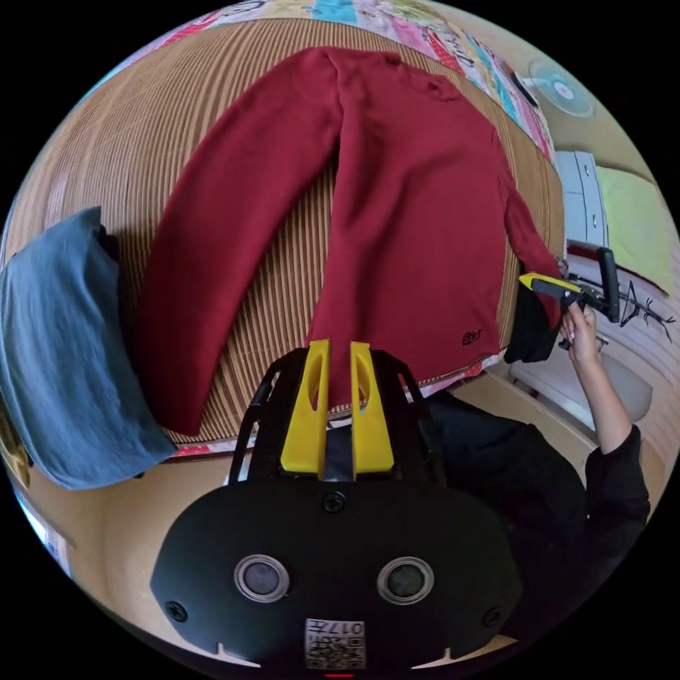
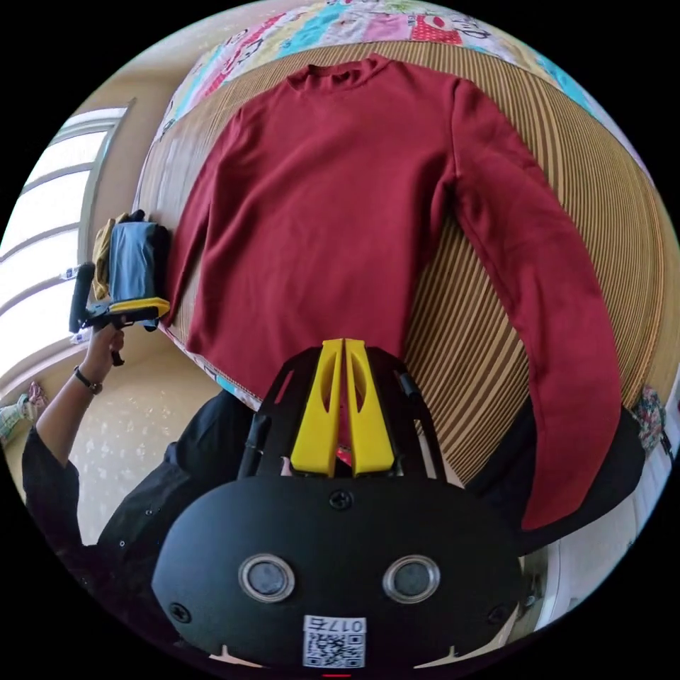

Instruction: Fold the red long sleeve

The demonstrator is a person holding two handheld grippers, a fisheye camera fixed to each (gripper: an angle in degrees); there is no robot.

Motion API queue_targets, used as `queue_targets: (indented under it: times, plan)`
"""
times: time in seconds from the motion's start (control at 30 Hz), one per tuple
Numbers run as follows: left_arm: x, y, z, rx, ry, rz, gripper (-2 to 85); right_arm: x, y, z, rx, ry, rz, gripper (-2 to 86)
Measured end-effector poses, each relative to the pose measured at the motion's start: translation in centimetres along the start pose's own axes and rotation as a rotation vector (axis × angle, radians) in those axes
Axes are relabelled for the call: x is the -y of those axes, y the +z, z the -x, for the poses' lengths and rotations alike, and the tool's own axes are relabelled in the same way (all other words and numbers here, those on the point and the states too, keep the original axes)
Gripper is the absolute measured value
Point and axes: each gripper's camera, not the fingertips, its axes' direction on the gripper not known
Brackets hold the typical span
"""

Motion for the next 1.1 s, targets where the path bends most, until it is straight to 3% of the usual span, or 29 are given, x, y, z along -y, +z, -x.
queue_targets:
  times: [0.13,0.2,0.27,0.47,0.53,0.6,0.67,0.77,0.9,1.0,1.1]
  plan:
    - [-1.9,5.3,3.0,-0.040,0.002,0.121,5.1,-3.5,4.8,-0.8,-0.130,-0.089,0.181,0.5]
    - [-4.3,8.6,4.0,-0.035,-0.020,0.195,3.8,-8.6,9.3,-0.9,-0.419,-0.172,0.298,0.4]
    - [-8.5,9.4,5.4,-0.105,-0.057,0.099,2.2,-12.5,8.2,-0.3,-0.562,-0.173,0.152,0.4]
    - [-16.4,9.1,12.1,-0.426,-0.327,-0.019,2.4,-15.9,5.3,-1.4,-0.649,-0.126,0.211,0.3]
    - [-19.1,7.7,15.2,-0.534,-0.479,-0.172,4.0,-15.3,3.1,-2.4,-0.602,-0.069,0.229,0.3]
    - [-22.4,7.2,19.1,-0.745,-0.693,-0.383,6.3,-13.8,-0.1,-4.7,-0.482,0.049,0.273,0.3]
    - [-26.8,8.5,22.9,-1.088,-0.971,-0.711,8.1,-12.9,-2.5,-6.8,-0.372,0.130,0.310,0.4]
    - [-30.1,10.9,24.5,-1.324,-1.262,-1.015,9.6,-12.5,-6.8,-10.0,-0.190,0.239,0.330,0.4]
    - [-30.0,12.4,26.2,-1.363,-1.389,-1.032,11.8,-14.3,-12.3,-15.0,0.167,0.435,0.291,0.4]
    - [-28.7,12.7,27.9,-1.322,-1.325,-0.969,10.0,-17.4,-15.3,-18.3,0.466,0.566,0.218,0.3]
    - [-28.0,13.5,28.7,-1.337,-1.279,-0.968,5.7,-20.3,-17.9,-21.1,0.588,0.721,0.176,0.3]
